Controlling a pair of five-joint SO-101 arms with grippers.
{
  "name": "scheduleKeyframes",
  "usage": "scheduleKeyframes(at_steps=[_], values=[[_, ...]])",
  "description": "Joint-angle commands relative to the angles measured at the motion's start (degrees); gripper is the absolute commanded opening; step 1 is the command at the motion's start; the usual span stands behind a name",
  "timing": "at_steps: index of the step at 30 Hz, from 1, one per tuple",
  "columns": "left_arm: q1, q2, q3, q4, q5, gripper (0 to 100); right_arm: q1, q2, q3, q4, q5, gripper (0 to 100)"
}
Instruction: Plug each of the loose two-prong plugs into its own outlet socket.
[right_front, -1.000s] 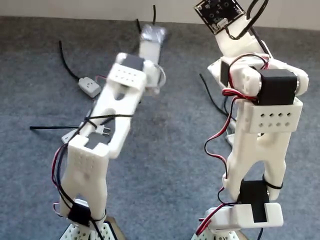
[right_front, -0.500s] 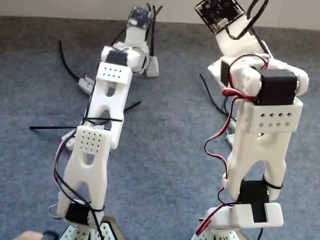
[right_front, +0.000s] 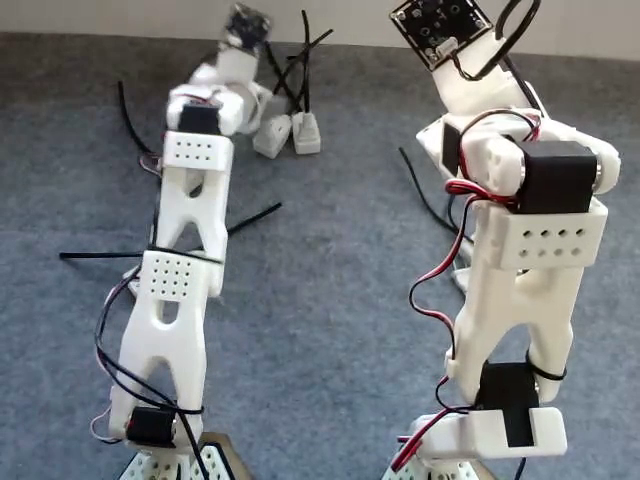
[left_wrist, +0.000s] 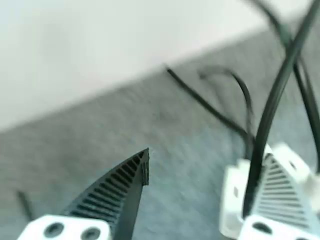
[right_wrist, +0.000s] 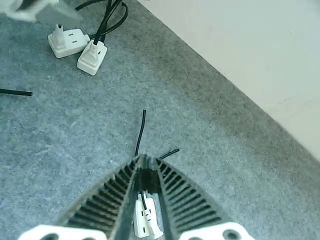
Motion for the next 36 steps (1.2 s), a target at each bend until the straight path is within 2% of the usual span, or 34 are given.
scheduleKeyframes(at_steps=[1,4,8,16,19,22,30,33,36], values=[[-4.09,-12.79,-4.0,-0.53,-0.35,33,0.48,-2.51,-1.19,0.92,0.7,0.9],[-7.6,-20.0,-4.0,5.01,-0.09,33,0.48,-2.51,-1.19,0.92,0.7,0.9],[-12.97,-26.33,-4.0,16.44,-0.09,29,0.48,-2.51,-1.19,0.92,0.7,0.9],[-21.49,-27.38,-3.38,41.67,0.0,29,0.48,-2.51,-1.19,0.92,0.7,0.9],[-25.36,-27.56,5.05,41.49,-0.18,29,0.48,-2.51,-1.19,0.92,0.7,0.9],[-26.24,-29.49,15.6,41.67,-0.53,29,0.48,-2.51,-1.19,0.92,0.7,0.9],[-23.69,-45.49,46.29,41.23,-10.81,29,0.48,-2.51,-1.19,0.92,0.7,0.9],[-22.29,-47.52,55.34,41.23,-15.91,29,0.48,-2.51,-1.19,0.92,0.7,0.9],[-22.29,-49.45,62.37,41.23,-17.76,29,0.48,-2.51,-1.19,0.92,0.7,0.9]])
